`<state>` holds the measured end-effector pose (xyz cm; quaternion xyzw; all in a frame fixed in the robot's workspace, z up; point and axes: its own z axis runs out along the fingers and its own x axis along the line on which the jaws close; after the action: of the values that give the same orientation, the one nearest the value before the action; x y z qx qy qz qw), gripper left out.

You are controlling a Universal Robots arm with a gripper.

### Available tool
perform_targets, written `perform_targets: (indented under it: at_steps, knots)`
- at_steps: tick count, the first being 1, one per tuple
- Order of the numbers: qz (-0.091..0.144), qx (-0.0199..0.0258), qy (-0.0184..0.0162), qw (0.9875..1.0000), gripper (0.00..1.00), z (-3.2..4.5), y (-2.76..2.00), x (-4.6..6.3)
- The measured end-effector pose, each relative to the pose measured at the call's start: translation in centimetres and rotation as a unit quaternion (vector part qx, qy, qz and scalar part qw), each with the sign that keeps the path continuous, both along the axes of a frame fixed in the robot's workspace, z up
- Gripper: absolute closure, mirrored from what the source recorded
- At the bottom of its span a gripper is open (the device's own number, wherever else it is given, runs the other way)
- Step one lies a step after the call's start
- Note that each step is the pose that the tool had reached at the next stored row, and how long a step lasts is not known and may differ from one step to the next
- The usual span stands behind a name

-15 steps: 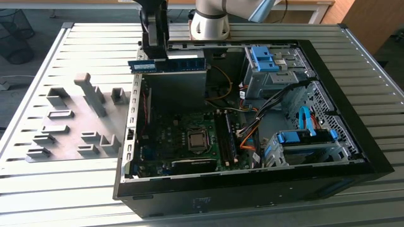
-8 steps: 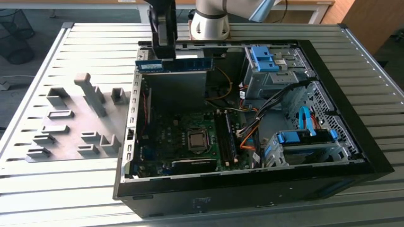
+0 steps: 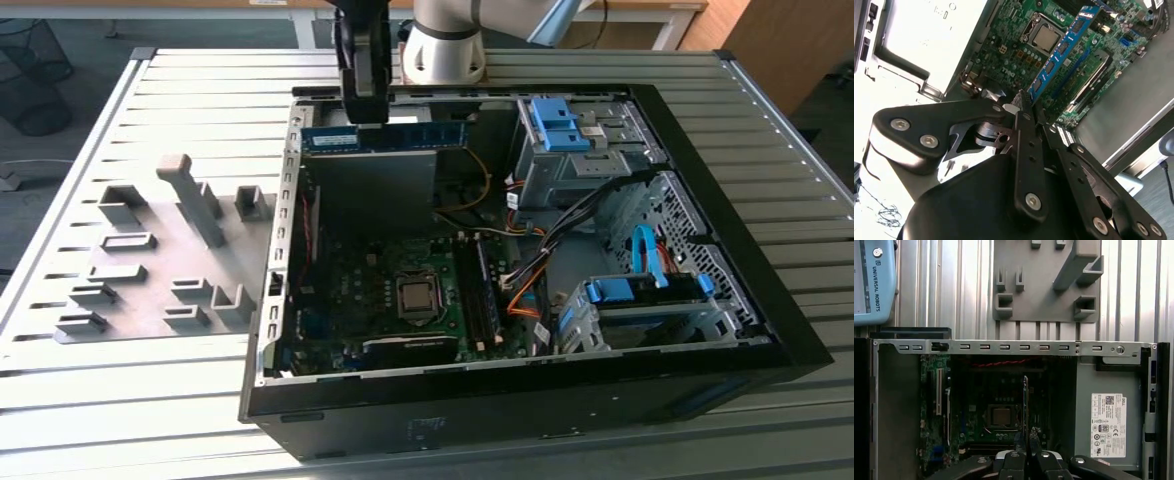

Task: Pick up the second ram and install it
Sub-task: 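Pick up the second ram and move it above second insertion slot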

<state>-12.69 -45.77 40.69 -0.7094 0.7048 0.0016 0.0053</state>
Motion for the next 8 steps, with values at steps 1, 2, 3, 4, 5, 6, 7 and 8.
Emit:
perform_targets:
  at_steps: [1,2,3,4,5,6,7,8]
  knots:
    - [0.000,0.0000,0.0000,1.0000,0.86,0.00,0.00,0.13]
    - [0.000,0.0000,0.0000,1.0000,0.86,0.00,0.00,0.26]
    - [0.000,0.0000,0.0000,1.0000,0.86,0.00,0.00,0.41]
    - [0.000,0.0000,0.0000,1.0000,0.86,0.00,0.00,0.54]
    - [0.000,0.0000,0.0000,1.0000,0.86,0.00,0.00,0.68]
    - [0.000,0.0000,0.0000,1.0000,0.86,0.00,0.00,0.83]
    - [0.000,0.0000,0.0000,1.0000,0.86,0.00,0.00,0.97]
    - [0.000,0.0000,0.0000,1.0000,0.86,0.00,0.00,1.11]
